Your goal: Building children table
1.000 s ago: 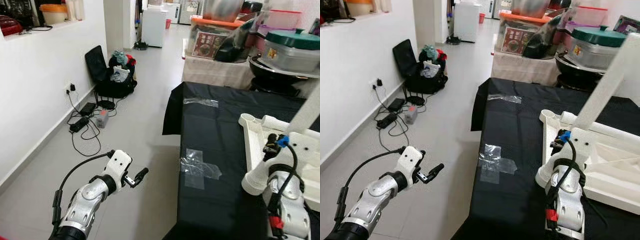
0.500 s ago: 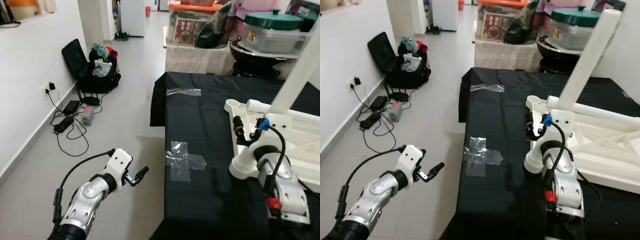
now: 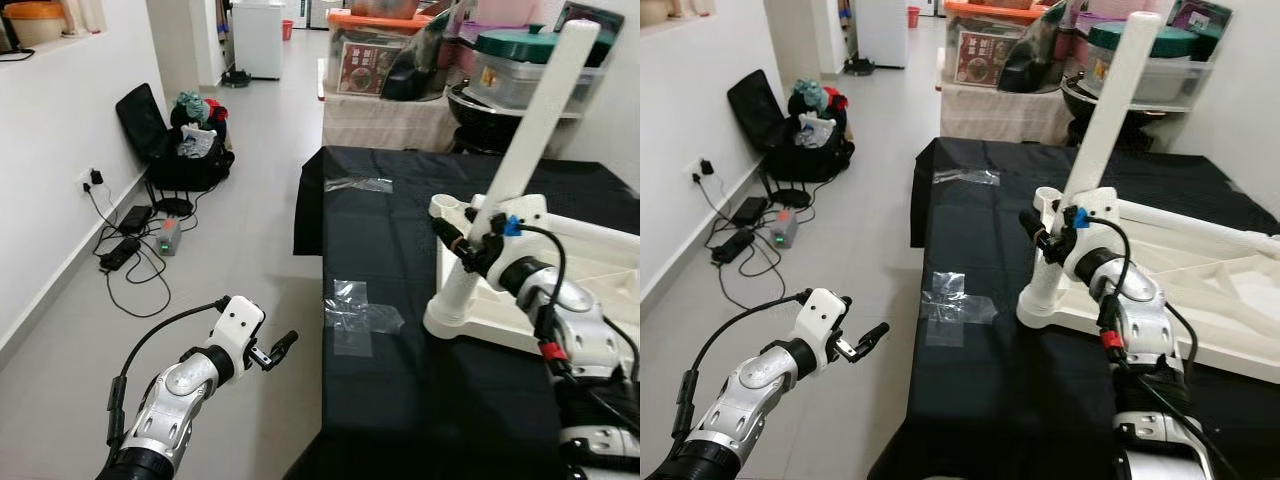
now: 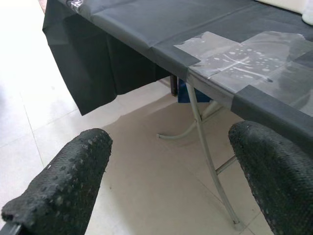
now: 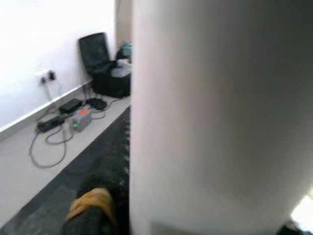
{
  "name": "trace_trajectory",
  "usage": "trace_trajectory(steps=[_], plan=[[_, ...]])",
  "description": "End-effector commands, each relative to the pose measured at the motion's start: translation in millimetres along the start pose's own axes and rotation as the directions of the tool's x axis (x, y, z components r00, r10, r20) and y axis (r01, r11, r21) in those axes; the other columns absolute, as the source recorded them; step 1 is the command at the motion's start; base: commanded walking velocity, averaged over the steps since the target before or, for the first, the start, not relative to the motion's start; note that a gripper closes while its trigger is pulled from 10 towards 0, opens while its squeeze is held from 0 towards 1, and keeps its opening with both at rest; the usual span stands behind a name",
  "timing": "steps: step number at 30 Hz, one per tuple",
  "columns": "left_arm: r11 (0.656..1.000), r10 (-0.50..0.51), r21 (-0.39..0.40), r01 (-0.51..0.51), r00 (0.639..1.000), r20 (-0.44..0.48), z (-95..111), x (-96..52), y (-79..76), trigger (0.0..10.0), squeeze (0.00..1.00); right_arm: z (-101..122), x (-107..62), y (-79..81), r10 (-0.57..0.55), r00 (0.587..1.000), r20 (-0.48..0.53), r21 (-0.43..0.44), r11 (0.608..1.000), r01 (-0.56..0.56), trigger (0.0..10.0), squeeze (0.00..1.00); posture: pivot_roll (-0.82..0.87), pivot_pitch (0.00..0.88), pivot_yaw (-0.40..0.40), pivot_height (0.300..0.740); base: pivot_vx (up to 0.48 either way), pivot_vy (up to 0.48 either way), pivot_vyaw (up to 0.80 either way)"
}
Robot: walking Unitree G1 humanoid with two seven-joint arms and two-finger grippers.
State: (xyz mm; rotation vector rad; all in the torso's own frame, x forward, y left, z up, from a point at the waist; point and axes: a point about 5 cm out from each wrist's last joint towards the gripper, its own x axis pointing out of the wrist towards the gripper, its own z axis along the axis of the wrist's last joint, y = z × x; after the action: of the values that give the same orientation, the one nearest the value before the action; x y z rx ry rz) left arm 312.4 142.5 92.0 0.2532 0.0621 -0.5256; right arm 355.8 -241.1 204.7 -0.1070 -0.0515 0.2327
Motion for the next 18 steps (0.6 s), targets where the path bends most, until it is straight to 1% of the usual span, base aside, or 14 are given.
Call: trace_trajectory(steps=[1,2,5,7,8,9,10,11,13,14,15,16,17,18], plan=[[1.000,0.003,0.011,-0.003,1.000,-0.012,-2.7,-3.6,1.2,10.0,0.00,-17.7,-0.9,-8.1,-0.122,0.988,-0.092,0.004,0.992,0.123,0.0,0.00,0.08,0.000,-0.084,0.740,0.000,0.000,0.00],[1.000,0.002,0.012,-0.002,1.000,-0.013,-2.9,-3.7,1.2,10.0,0.00,-20.2,-4.7,-19.0,-0.238,0.965,-0.110,0.022,0.970,0.242,0.0,0.00,0.07,0.000,-0.083,0.740,0.000,0.000,0.00],[1.000,0.002,0.012,-0.002,1.000,-0.013,-3.0,-3.7,1.2,10.0,0.00,-21.9,-7.7,-25.8,-0.311,0.942,-0.124,0.034,0.948,0.318,0.0,0.00,0.07,0.000,-0.083,0.740,0.000,0.000,0.00],[1.000,0.000,0.014,0.000,1.000,-0.015,-3.3,-3.1,1.1,10.0,0.00,-26.9,-23.8,-45.4,-0.528,0.837,-0.145,0.109,0.832,0.544,0.0,0.00,0.06,0.000,-0.078,0.740,0.000,0.000,0.00],[1.000,0.000,0.014,0.000,1.000,-0.015,-3.3,-3.1,1.1,10.0,0.00,-26.9,-23.8,-45.4,-0.528,0.837,-0.145,0.109,0.832,0.544,0.0,0.00,0.06,0.000,-0.078,0.740,0.000,0.000,0.00],[1.000,-0.001,0.014,0.001,1.000,-0.015,-3.1,-2.7,0.8,10.0,0.00,-31.3,-34.7,-50.1,-0.606,0.780,-0.155,0.136,0.769,0.624,0.0,0.00,0.06,0.000,-0.070,0.740,0.000,0.000,0.00],[1.000,-0.004,0.013,0.005,1.000,-0.015,-3.0,-1.8,-0.3,10.0,0.00,-38.7,-49.3,-50.6,-0.677,0.715,-0.175,0.159,0.697,0.699,0.0,0.00,0.05,0.000,-0.066,0.740,0.000,0.000,0.00],[1.000,-0.004,0.013,0.005,1.000,-0.015,-3.0,-1.8,-0.3,10.0,0.00,-38.7,-49.3,-50.6,-0.677,0.715,-0.175,0.159,0.697,0.699,0.0,0.00,0.05,0.000,-0.066,0.740,0.000,0.000,0.00],[1.000,-0.017,0.012,0.017,1.000,-0.016,-3.5,-0.7,-2.8,10.0,0.00,-54.1,-77.5,-40.5,-0.763,0.611,-0.210,0.145,0.594,0.791,0.0,0.00,0.04,0.000,-0.053,0.740,0.000,0.000,0.00],[1.000,-0.017,0.012,0.017,1.000,-0.016,-3.5,-0.7,-2.8,10.0,0.00,-54.1,-77.5,-40.5,-0.763,0.611,-0.210,0.145,0.594,0.791,0.0,0.00,0.04,0.000,-0.053,0.740,0.000,0.000,0.00],[1.000,-0.023,0.012,0.023,1.000,-0.018,-3.8,-0.3,-3.6,10.0,0.00,-59.6,-89.1,-34.1,-0.797,0.562,-0.222,0.115,0.551,0.827,0.0,0.00,0.04,0.000,-0.050,0.740,0.000,0.000,0.00],[1.000,-0.023,0.012,0.023,1.000,-0.018,-3.8,-0.3,-3.6,10.0,0.00,-59.6,-89.1,-34.1,-0.797,0.562,-0.222,0.115,0.551,0.827,0.0,0.00,0.04,0.000,-0.050,0.740,0.000,0.000,0.00],[1.000,-0.026,0.012,0.026,0.999,-0.019,-4.1,-0.2,-4.0,10.0,0.00,-62.3,-95.4,-30.2,-0.816,0.532,-0.226,0.093,0.525,0.846,0.0,0.00,0.04,0.000,-0.050,0.740,0.000,0.000,0.00],[1.000,-0.026,0.012,0.026,0.999,-0.019,-4.1,-0.2,-4.0,10.0,0.00,-62.3,-95.4,-30.2,-0.816,0.532,-0.226,0.093,0.525,0.846,0.0,0.00,0.04,0.000,-0.050,0.740,0.000,0.000,0.00]])
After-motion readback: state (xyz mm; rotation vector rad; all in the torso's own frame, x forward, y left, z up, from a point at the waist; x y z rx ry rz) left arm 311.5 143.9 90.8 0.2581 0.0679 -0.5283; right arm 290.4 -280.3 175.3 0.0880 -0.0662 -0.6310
